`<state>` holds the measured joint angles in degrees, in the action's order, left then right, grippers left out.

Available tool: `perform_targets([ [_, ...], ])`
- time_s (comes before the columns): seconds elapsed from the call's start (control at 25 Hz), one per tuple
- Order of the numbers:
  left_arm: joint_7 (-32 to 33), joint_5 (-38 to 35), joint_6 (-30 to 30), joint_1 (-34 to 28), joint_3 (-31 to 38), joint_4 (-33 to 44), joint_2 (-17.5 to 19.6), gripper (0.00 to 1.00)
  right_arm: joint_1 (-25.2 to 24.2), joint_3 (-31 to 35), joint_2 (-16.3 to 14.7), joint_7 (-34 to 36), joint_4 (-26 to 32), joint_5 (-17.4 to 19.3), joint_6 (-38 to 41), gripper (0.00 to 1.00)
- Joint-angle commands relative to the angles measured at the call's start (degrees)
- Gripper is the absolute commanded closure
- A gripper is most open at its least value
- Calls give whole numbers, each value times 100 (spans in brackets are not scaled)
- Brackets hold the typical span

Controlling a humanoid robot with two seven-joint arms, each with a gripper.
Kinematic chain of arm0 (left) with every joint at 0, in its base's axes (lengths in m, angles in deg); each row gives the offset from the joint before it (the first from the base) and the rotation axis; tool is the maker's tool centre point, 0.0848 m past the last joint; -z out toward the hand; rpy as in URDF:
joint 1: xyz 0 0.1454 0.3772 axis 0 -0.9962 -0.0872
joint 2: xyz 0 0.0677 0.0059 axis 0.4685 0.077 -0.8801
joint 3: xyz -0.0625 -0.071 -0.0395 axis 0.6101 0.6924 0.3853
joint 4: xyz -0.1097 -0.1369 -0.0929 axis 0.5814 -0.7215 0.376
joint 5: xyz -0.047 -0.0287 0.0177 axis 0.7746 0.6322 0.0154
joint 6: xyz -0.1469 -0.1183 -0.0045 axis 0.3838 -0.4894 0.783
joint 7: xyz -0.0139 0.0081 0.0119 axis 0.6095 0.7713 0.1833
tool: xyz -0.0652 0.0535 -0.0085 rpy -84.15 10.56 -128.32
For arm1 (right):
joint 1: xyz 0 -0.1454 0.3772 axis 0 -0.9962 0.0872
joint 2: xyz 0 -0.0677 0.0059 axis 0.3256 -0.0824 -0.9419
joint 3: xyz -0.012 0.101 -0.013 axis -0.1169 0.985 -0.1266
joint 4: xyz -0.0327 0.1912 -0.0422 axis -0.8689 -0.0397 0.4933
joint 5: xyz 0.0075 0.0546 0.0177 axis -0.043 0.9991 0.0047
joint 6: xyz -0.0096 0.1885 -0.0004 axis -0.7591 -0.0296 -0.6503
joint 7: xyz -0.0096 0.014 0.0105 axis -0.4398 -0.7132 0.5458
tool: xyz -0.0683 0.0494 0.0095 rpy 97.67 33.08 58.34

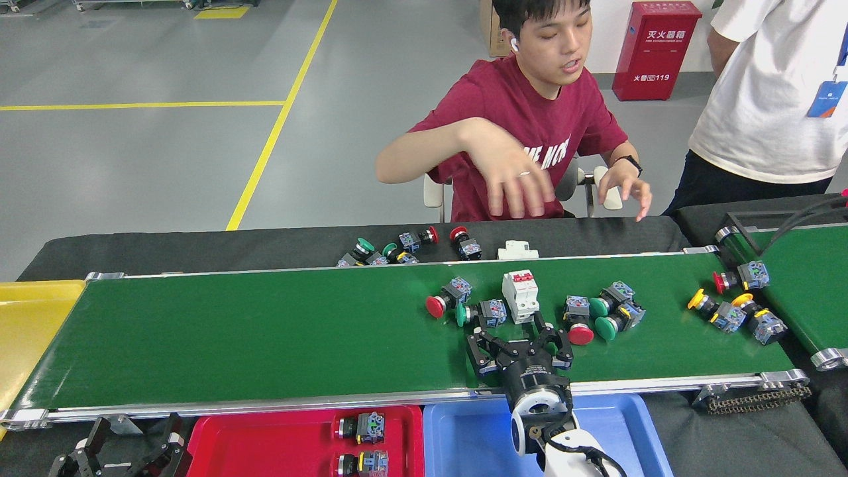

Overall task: Pick switch part from conveyor to tray
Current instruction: 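Grasp the white block part on the belt with the right gripper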

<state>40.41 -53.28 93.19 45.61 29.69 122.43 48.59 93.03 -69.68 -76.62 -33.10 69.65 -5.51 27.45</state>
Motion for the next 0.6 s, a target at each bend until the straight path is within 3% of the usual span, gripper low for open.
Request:
perform_targets([
  [0.0, -35, -15, 8, 55, 7, 59, 73, 0, 372, -4, 93, 71, -348, 31, -17, 4],
  [0.16, -35, -15, 8, 55, 7, 59, 73, 0, 786, 5, 198, 229, -1025, 66, -26, 4],
  [0.2, -35, -15, 8, 63, 7, 59, 73, 0, 812, 5, 198, 247, -1069, 66, -17, 9],
  [0.48, -35, -15, 8, 46, 7, 59, 73, 0, 812, -4, 58, 194, -1017, 268, 870, 59],
  [0.56, -35, -15, 8, 46, 7, 59, 73, 0, 803, 5, 49, 211, -902, 294, 1002, 68],
])
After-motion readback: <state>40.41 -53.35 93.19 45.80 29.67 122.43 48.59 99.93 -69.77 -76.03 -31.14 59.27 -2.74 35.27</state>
